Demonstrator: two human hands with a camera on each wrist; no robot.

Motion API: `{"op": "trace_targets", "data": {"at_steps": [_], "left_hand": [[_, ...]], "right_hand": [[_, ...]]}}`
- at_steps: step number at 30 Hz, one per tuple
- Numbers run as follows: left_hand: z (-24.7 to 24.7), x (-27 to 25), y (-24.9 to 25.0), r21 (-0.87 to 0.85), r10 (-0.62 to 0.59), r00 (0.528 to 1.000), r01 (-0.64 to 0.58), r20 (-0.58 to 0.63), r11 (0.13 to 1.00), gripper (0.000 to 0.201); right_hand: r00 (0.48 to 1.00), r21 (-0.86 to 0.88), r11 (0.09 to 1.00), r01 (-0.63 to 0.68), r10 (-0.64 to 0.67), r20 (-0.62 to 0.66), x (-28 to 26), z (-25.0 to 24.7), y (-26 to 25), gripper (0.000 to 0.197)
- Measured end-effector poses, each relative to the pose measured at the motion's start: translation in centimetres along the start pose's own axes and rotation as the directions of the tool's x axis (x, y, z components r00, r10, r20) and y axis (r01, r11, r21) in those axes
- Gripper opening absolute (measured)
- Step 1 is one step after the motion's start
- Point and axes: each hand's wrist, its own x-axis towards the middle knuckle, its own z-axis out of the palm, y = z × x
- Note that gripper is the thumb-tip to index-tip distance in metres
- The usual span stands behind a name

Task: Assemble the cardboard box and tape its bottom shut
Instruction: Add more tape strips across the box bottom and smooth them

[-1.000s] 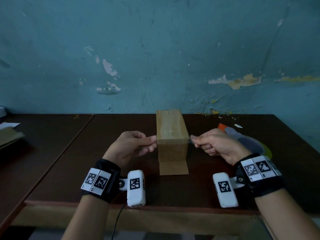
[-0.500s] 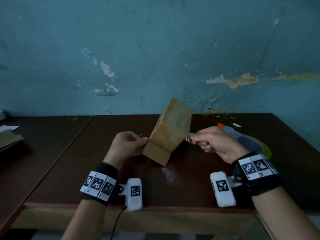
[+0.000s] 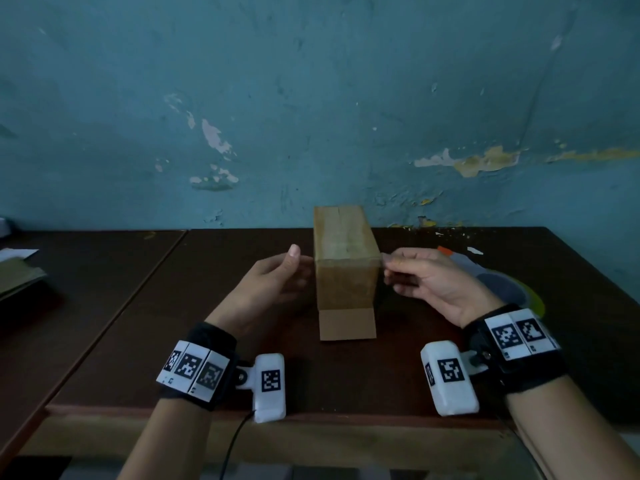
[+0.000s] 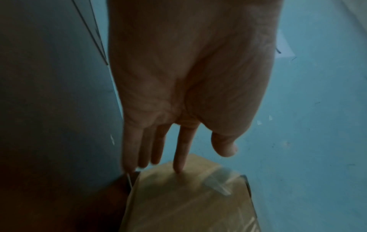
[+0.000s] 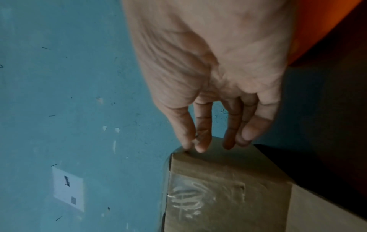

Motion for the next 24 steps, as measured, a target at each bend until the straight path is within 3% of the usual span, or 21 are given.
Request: {"op": "trace_targets", "data": {"at_steps": [3, 8, 11, 16, 24], "left_hand": [[0.4, -0.2, 0.2, -0.058, 0.142, 0.990, -0.143, -0.021, 0.988, 0.042], [0.5, 0.0, 0.6, -0.179, 0.200, 0.980, -0.201, -0.025, 0.963, 0.055], [0.8, -0.2, 0.7, -0.158, 0.217, 0.975, -0.208, 0.038, 0.965, 0.054], [1.5, -0.4, 0.8, -0.017, 0.239, 0.967, -0.239, 0.090, 0.971, 0.040], [1.1, 0.4, -0.2, -0.099, 0.188, 0.976, -0.178, 0.108, 0.979, 0.045]], "right_hand": [[1.000, 0.068, 0.998, 0.003, -0.005, 0.030, 0.1, 0.1, 0.1, 0.013], [0.999, 0.089, 0.996, -0.001, -0.003, 0.037, 0.1, 0.3, 0.1, 0.022], [1.000, 0.106, 0.994, 0.000, -0.003, 0.030, 0.1, 0.5, 0.2, 0.030], [0.998, 0.107, 0.993, -0.055, 0.057, -0.013, 0.4, 0.9, 0.8, 0.028], [0.990, 0.161, 0.980, -0.119, 0.129, -0.052, 0.5, 1.0, 1.3, 0.016]]}}
